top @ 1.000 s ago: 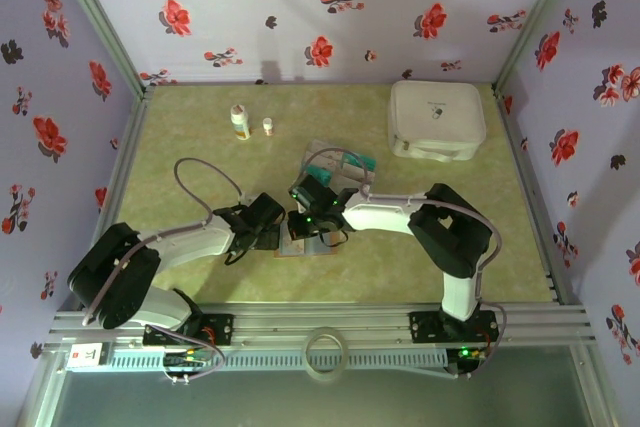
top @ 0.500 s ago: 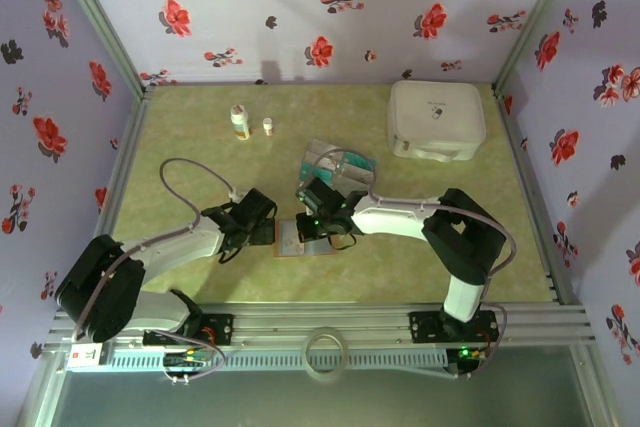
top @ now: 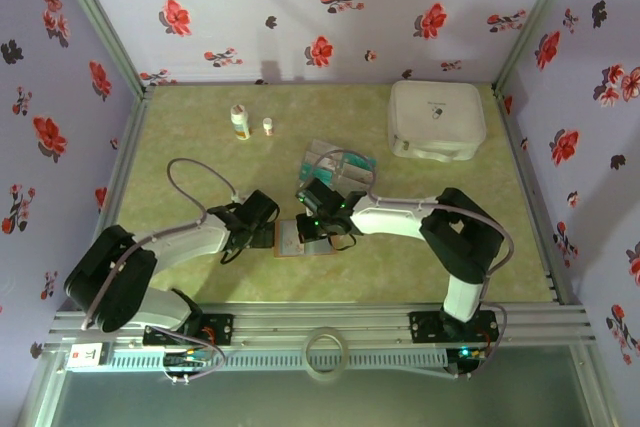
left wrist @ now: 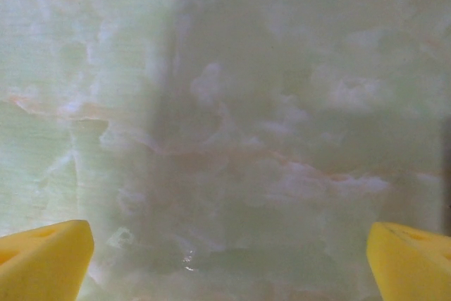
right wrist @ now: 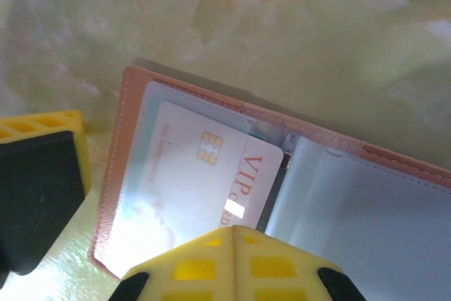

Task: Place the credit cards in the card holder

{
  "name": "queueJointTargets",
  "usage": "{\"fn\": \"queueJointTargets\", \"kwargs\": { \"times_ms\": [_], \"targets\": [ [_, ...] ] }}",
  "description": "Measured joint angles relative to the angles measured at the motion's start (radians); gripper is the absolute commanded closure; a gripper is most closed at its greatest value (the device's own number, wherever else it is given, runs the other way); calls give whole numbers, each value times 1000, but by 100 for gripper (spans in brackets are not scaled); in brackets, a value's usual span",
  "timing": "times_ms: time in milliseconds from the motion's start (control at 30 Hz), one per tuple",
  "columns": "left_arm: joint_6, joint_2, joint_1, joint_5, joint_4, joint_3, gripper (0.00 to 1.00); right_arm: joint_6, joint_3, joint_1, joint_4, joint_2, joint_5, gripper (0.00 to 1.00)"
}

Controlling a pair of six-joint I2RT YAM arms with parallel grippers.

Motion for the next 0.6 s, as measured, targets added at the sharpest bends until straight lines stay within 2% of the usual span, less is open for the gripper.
{"fn": "queueJointTargets", "kwargs": {
  "times_ms": [600],
  "targets": [
    [12, 36, 0, 14, 9, 25, 0, 0, 47, 1, 0, 58, -27, 100]
  ]
}}
